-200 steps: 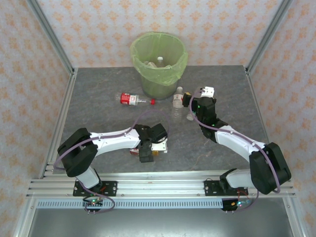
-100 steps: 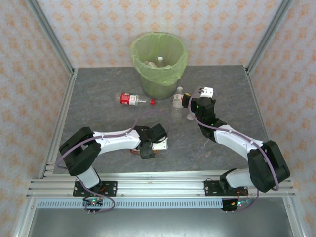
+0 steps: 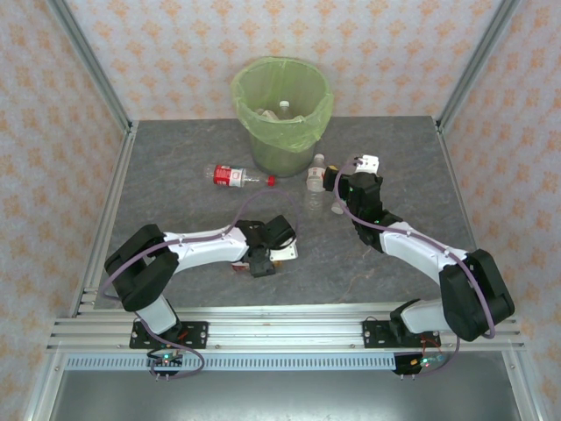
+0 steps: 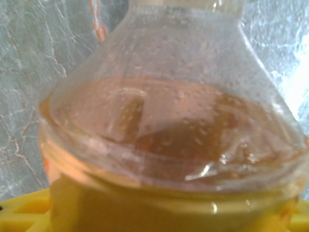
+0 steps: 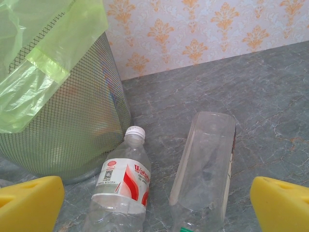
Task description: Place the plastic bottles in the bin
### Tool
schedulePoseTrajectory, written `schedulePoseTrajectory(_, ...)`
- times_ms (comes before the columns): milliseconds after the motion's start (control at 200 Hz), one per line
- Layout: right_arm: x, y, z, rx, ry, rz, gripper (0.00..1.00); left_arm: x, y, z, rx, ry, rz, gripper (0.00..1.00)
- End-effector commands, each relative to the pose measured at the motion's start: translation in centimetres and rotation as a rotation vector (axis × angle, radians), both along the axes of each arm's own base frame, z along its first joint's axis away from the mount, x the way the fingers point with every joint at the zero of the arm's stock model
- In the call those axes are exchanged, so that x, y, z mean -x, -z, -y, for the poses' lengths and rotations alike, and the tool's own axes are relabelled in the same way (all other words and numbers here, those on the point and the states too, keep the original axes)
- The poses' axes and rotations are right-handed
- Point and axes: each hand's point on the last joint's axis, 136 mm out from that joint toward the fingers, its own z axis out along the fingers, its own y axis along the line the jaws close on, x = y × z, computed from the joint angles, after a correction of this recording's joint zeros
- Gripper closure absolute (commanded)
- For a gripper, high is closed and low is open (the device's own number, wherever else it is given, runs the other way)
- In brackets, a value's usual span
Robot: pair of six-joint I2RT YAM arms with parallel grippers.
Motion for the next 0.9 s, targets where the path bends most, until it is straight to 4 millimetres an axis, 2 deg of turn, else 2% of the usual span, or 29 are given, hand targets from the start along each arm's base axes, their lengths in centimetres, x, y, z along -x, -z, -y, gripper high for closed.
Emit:
schedulePoseTrajectory(0,-0.3,-0.3,0.4,-0.012,0.024,0.008,0.01,-1.5,-2.3,0.9,0.082,-0.050,0.058,0.33)
schedulePoseTrajectory(540,-0.6,-0.2,0.2,0.001,0.016,-0.002,0.01,-3.3,-6.6,2.9,0.353,-0.165,0.084,0.33)
schedulePoseTrajectory(896,-0.7,-0.2,0.0,-0.011,0.014,-0.004,0.01,-6.0,-11.2,2.2,0.575,-0.311,0.186,0.34)
